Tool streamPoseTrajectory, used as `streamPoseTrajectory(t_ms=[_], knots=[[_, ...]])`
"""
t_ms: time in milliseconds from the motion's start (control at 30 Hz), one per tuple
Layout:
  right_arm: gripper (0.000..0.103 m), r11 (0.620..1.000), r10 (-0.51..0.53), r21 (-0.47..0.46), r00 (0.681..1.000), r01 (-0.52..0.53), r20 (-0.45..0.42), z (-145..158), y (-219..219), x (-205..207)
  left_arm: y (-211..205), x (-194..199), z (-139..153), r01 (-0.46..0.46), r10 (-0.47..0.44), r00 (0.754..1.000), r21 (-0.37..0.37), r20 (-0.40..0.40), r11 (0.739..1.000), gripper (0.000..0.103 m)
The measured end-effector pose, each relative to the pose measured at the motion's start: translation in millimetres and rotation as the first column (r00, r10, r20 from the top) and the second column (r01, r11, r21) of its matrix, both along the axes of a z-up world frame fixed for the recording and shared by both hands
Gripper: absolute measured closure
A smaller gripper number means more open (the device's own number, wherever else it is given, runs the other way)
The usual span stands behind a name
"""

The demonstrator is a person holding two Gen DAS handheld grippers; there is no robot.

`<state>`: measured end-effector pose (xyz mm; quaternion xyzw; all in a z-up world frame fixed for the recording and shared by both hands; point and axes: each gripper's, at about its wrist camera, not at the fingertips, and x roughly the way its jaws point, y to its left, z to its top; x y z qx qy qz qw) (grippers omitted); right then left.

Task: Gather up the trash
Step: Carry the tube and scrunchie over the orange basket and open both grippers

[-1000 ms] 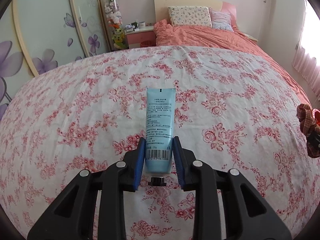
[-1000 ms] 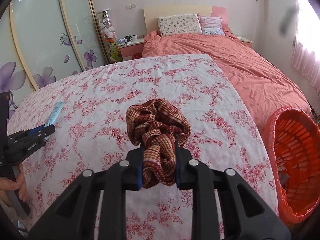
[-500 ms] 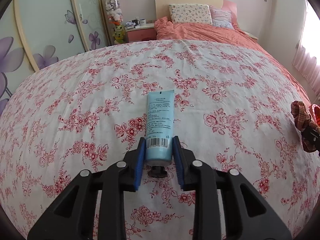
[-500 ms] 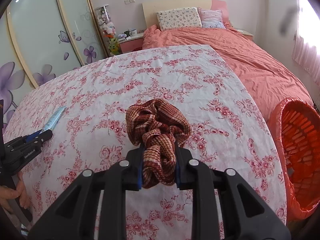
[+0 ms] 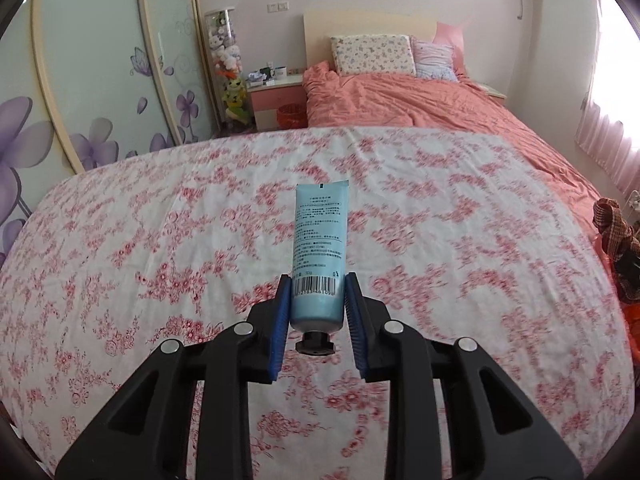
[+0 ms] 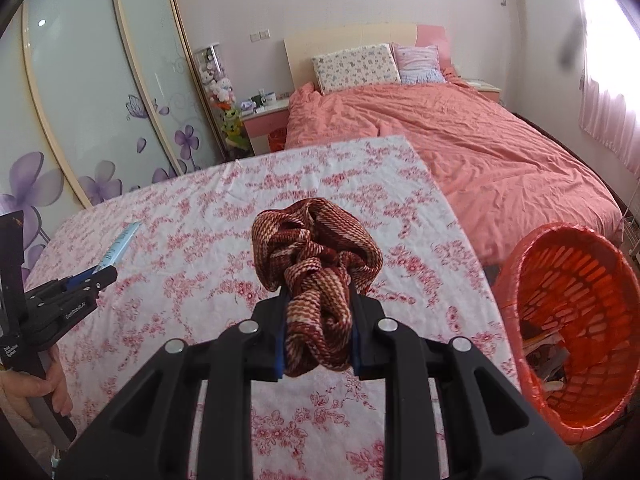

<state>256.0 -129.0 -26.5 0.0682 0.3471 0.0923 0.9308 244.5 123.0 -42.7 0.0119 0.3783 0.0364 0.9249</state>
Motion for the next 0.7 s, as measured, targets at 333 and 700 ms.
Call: streamPoseTrajectory(t_ms=[333,700], knots=[[0.080,0.997,-0.067,0.038,0.991,0.062,0.120,48,-44,-49,-58,-24,43,0.119,-0.117,0.991,-0.028,0.065,0.993,0.076],[0.079,0.984,-0.176,0.013,0.965,0.177,0.194,69,-101,-78,-138,-33,64,0.266,-0.264,0.959,-0.005,0.099,0.964,0.076]])
